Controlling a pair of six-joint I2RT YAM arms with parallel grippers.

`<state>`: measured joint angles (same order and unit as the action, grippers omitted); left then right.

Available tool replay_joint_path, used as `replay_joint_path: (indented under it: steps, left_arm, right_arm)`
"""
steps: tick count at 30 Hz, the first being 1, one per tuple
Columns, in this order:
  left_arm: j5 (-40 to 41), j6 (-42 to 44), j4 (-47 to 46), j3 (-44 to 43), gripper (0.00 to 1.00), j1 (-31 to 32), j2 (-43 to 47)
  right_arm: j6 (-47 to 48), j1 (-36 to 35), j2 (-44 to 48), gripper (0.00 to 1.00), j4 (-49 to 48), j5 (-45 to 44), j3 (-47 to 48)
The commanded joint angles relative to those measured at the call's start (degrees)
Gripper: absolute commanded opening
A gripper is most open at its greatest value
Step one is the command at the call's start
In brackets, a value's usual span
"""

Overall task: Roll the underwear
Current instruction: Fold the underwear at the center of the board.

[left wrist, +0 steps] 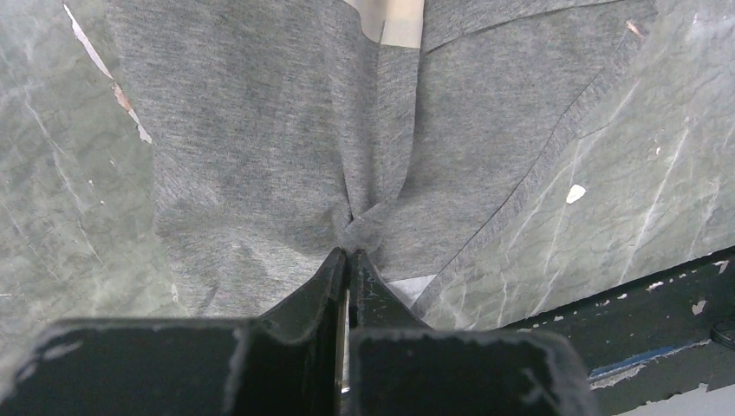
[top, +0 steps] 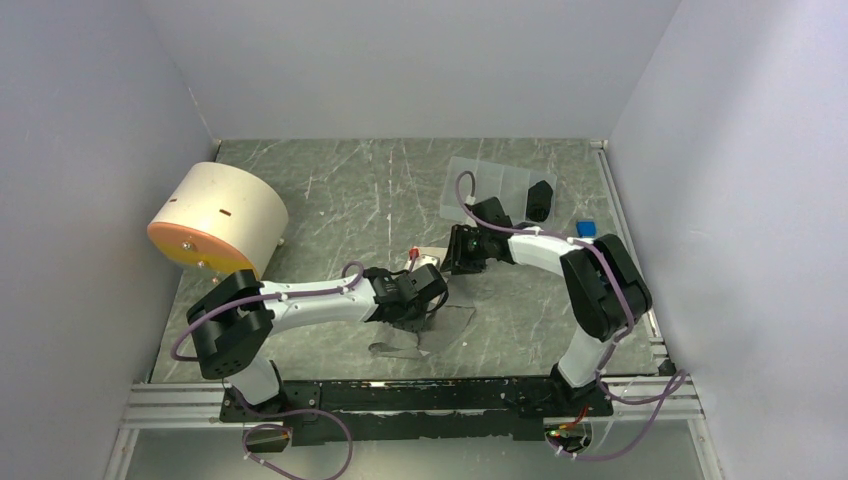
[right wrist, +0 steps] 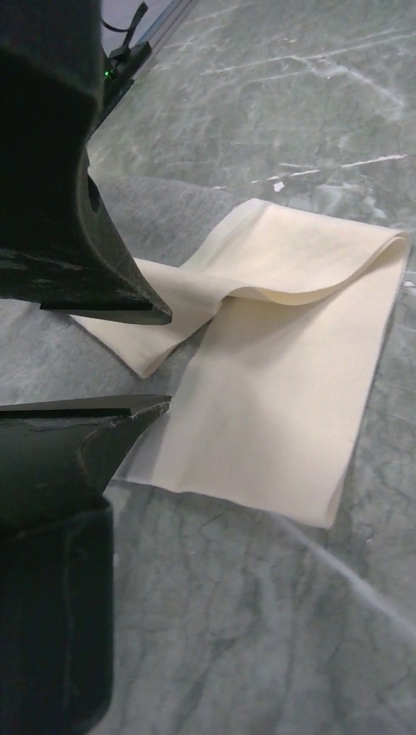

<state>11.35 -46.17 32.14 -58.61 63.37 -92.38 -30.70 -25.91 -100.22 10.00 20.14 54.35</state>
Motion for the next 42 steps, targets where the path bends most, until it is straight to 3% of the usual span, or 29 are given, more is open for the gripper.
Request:
replay_joint_path:
  steps: [1, 23, 34, 39, 42]
  left_arm:
    - [0.74, 0.11, -0.69, -1.13, 0.05, 0.35, 0.30]
    - [1.03, 0.45, -0.26, -1.59, 0.05, 0.36, 0.18]
    - [0.75, 0.73, -0.34, -2.09, 0.05, 0.35, -0.31]
    - [0.69, 0.72, -0.41, -2.19, 0.05, 0.35, -0.34]
    - [0.70, 0.72, -0.33, -2.29, 0.05, 0.35, -0.36]
  right_arm:
    - [-2.57, -0.27, 5.71, 0.39, 0.44, -2.53, -2.00]
    - [-6.65, -4.24, 1.45, 0.30, -0.52, -6.34, -3.16]
    - [-6.95, -5.38, 2.71, 0.32, 1.51, -12.15, -3.58]
    - [-7.45, -6.92, 2.14, 0.28, 1.96, -14.77, -2.56]
    - [-7.80, -7.62, 2.15, 0.20, 2.01, -16.84, -2.27]
